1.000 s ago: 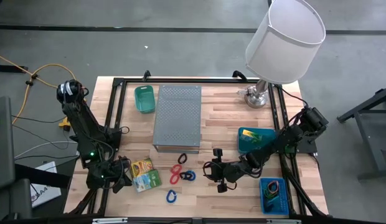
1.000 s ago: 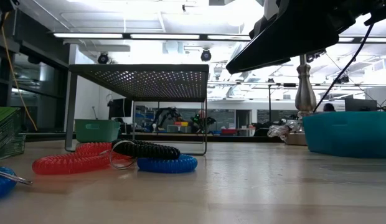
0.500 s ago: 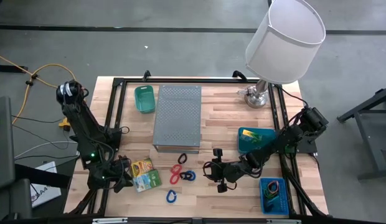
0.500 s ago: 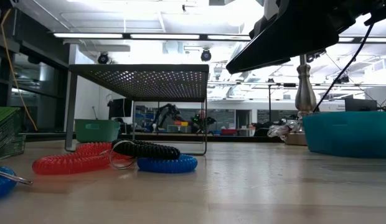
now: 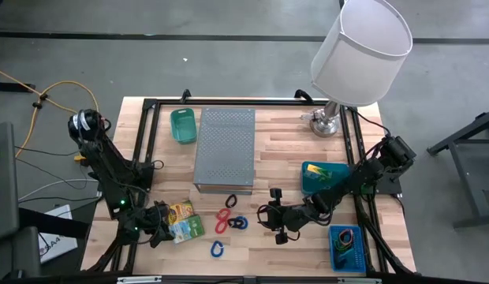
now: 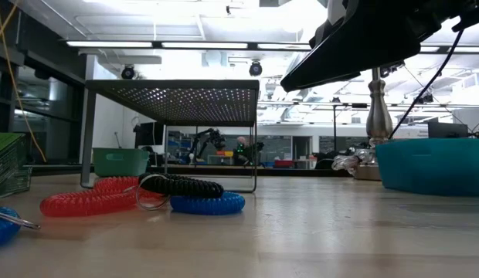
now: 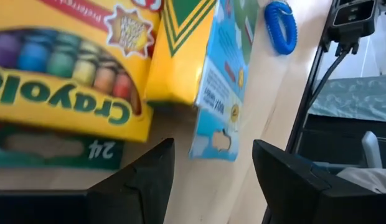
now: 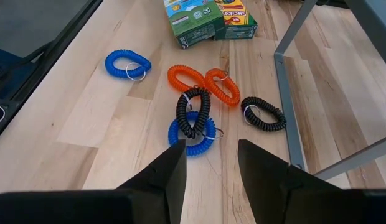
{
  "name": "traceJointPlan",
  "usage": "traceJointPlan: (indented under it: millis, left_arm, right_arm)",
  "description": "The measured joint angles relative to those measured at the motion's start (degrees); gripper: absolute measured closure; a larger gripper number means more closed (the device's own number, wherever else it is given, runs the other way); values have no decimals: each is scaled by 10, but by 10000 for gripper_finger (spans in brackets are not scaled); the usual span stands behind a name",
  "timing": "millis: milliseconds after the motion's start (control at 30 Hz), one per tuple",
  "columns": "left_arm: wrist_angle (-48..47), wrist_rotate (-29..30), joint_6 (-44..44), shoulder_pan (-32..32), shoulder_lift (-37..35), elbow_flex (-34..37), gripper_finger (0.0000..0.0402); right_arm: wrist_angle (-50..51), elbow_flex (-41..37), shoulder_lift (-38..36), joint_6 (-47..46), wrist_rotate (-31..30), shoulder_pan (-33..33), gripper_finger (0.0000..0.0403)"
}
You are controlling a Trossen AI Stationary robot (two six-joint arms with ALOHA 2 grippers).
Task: Pick & Place Office Desk Supplies
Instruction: Put the bottom crayon box into the blue bin
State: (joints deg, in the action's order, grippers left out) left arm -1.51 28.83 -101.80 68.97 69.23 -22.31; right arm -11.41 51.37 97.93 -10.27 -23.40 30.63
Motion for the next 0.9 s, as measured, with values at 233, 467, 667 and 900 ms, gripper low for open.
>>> traceJointPlan:
  millis: [233, 467, 667, 900]
  left_arm:
    - [4, 0, 26, -25, 5, 0, 192]
    - [5, -3, 53, -46, 5, 0, 192]
    - [6, -7, 60, -50, 5, 0, 201]
    - [7, -15, 60, -49, 5, 0, 252]
  right_arm:
    - [0, 0, 0, 0, 0, 0, 270]
    - [0, 0, 0, 0, 0, 0, 270]
    - [0, 0, 0, 0, 0, 0, 270]
    - [0, 0, 0, 0, 0, 0, 270]
